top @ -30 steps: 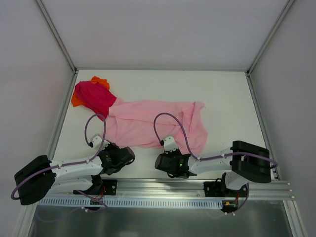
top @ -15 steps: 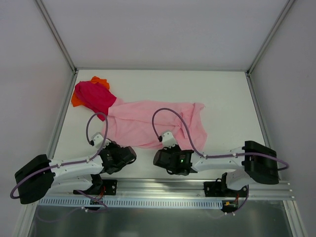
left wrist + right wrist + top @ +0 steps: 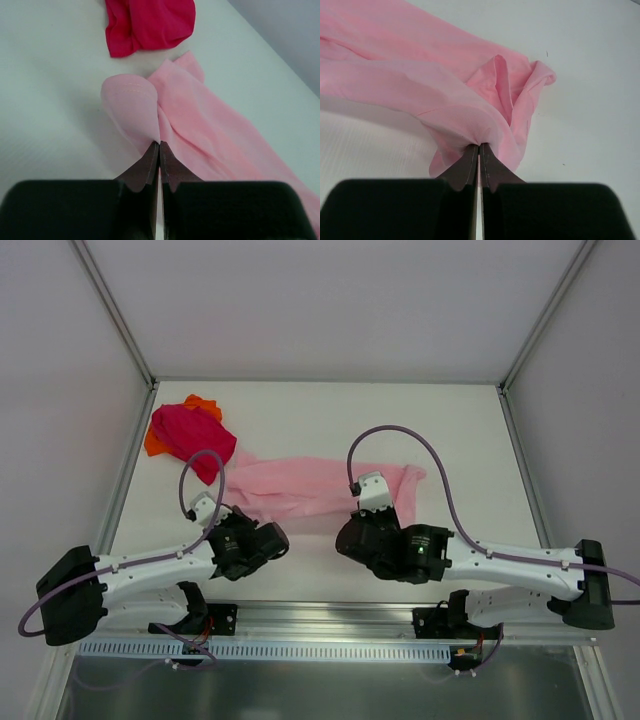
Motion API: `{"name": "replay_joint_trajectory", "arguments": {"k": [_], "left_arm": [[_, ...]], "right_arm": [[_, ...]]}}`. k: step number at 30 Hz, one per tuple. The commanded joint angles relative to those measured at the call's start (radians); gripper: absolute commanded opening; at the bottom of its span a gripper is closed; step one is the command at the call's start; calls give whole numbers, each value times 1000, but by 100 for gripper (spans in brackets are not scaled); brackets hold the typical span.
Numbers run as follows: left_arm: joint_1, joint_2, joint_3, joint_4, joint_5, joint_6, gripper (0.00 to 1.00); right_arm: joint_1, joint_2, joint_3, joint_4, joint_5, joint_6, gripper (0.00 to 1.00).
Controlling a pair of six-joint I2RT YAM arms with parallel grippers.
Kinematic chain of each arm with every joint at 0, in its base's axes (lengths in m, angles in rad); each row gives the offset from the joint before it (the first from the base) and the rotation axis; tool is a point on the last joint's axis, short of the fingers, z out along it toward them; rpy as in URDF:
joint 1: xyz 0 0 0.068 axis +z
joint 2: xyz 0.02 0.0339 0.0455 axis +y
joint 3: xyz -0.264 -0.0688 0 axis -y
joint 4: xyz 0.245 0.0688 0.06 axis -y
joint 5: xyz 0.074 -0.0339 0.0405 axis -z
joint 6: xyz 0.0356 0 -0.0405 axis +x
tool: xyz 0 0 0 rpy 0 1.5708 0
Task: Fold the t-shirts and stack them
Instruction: Grap the side of the flattened tshirt closest away from the robot with both arms, then fold the other side of the tshirt into a rectangle
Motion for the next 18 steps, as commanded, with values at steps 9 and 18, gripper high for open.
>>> {"name": "replay_joint_trajectory", "arguments": {"k": [9,18], "left_arm": [[-46,247,222,-884,-171,-856,0],[-26,443,354,-907,-213,-900,0]], "right_arm": [[-6,-59,35,-90,54,-14,1],[-52,2,28,-87,59,-22,1]]}}
